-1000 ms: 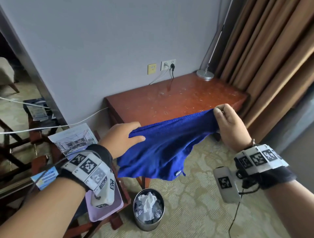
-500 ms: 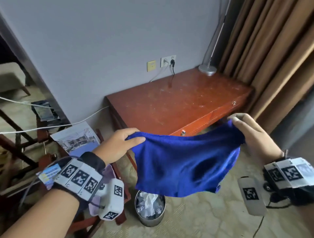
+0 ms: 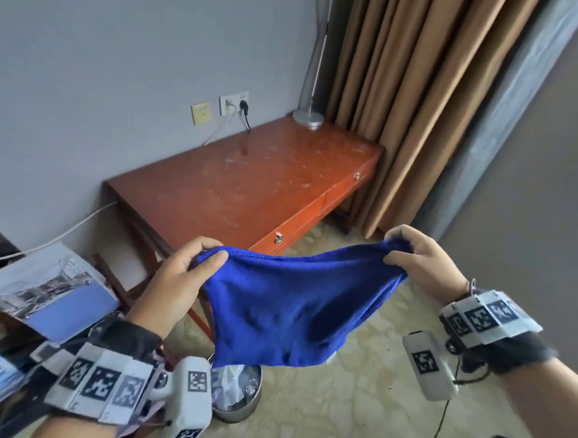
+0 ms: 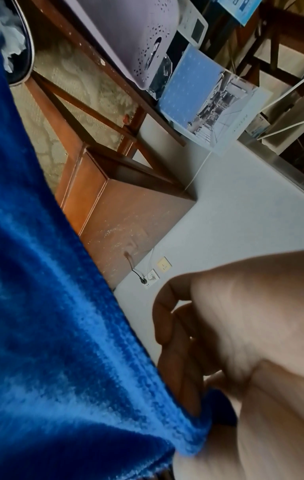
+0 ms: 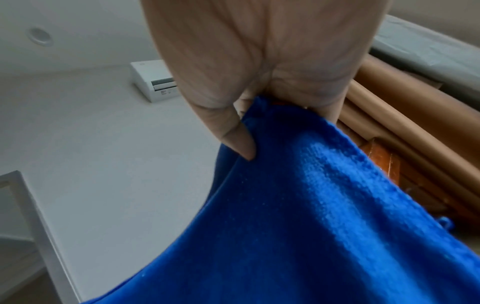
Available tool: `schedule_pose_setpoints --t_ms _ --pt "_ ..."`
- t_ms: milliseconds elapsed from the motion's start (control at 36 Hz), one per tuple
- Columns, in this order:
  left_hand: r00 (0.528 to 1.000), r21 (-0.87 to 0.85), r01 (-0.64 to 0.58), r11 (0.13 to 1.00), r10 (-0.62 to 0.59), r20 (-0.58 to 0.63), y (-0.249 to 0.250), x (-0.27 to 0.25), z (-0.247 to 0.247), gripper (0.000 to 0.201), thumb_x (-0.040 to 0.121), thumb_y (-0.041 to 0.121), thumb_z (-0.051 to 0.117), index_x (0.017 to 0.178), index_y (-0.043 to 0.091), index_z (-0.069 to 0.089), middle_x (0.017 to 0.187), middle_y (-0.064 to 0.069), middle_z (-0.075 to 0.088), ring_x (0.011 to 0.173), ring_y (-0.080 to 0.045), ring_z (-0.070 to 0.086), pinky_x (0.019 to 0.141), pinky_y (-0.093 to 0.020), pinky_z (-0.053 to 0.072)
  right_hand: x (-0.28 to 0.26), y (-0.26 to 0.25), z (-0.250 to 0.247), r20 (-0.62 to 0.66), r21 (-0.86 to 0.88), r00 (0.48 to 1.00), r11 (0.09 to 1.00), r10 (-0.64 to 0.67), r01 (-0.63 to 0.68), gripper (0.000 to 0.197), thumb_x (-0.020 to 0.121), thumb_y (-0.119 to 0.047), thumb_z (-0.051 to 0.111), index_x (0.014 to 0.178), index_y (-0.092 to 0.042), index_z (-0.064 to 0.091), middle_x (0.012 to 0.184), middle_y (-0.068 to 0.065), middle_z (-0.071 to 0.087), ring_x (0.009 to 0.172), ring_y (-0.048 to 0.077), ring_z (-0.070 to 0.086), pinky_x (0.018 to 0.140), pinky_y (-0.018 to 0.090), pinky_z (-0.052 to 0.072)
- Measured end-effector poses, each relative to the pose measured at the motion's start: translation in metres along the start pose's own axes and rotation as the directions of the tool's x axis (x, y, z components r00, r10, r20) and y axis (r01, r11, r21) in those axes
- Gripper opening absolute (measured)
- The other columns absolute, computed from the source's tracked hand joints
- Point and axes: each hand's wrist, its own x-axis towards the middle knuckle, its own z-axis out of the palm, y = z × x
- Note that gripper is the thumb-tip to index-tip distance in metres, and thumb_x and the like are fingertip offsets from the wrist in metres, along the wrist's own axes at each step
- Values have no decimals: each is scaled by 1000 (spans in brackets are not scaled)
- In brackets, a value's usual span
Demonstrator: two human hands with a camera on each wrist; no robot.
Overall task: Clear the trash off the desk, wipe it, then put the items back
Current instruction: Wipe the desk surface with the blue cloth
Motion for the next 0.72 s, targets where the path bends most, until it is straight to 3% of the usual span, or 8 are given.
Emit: schedule_pose_setpoints --t_ms 56,139,194,278,361,500,639,722 --pt "1000 79 -11 997 13 -19 1 6 4 3 84 42 64 82 40 64 65 21 55 61 4 46 62 -9 37 8 8 -9 -19 -34 999 999 -31 30 29 78 5 64 81 -22 56 70 -4 57 58 2 49 59 18 42" --pt "999 149 -44 988 44 -1 7 11 13 37 72 60 55 91 30 66 71 16 57 69 -3 49 73 -22 40 23 25 -24 -33 -70 997 995 -67 65 27 77 -5 73 86 -28 61 79 5 65 72 24 61 73 37 50" --pt "998 163 -48 985 53 -31 8 16 23 38 72 61 57 90 28 65 71 14 56 70 -3 49 75 -20 39 35 38 -35 -29 -86 996 993 -87 84 29 75 -9 76 90 -31 64 79 2 68 78 28 64 77 42 51" --pt "995 177 -26 984 43 -91 3 29 47 35 74 60 60 86 28 65 70 10 54 69 -3 47 69 -14 37 60 60 -53 -4 -113 995 989 -98 97 23 74 -9 77 84 -28 68 77 0 71 78 24 66 77 40 53" --pt "991 144 11 990 9 -137 0 52 83 45 69 63 53 86 23 65 73 3 53 72 -7 46 72 -22 36 91 83 -75 34 -140 993 984 -109 113 21 75 -8 75 81 -27 69 76 0 71 78 22 67 75 36 52" --pt "982 62 45 997 -32 -188 2 86 128 47 72 61 57 84 17 66 75 -10 54 77 -14 49 78 -36 39 135 107 -109 148 -133 980 979 -137 156 22 78 -6 71 82 -27 70 75 -5 71 72 14 65 68 22 48" --pt "946 33 122 992 -106 -307 7 81 143 37 70 59 57 82 25 68 78 2 61 77 -9 54 82 -39 44 178 118 -113 251 -44 950 979 -183 201 18 81 -9 71 83 -27 70 79 -2 71 75 16 65 71 20 48" --pt "918 -3 183 983 -172 -357 7 73 145 31 69 57 60 80 29 70 80 3 63 79 -11 56 88 -45 48 198 123 -101 321 -36 922 970 -217 241 23 80 -10 71 86 -32 68 79 -8 69 70 7 61 67 10 44"
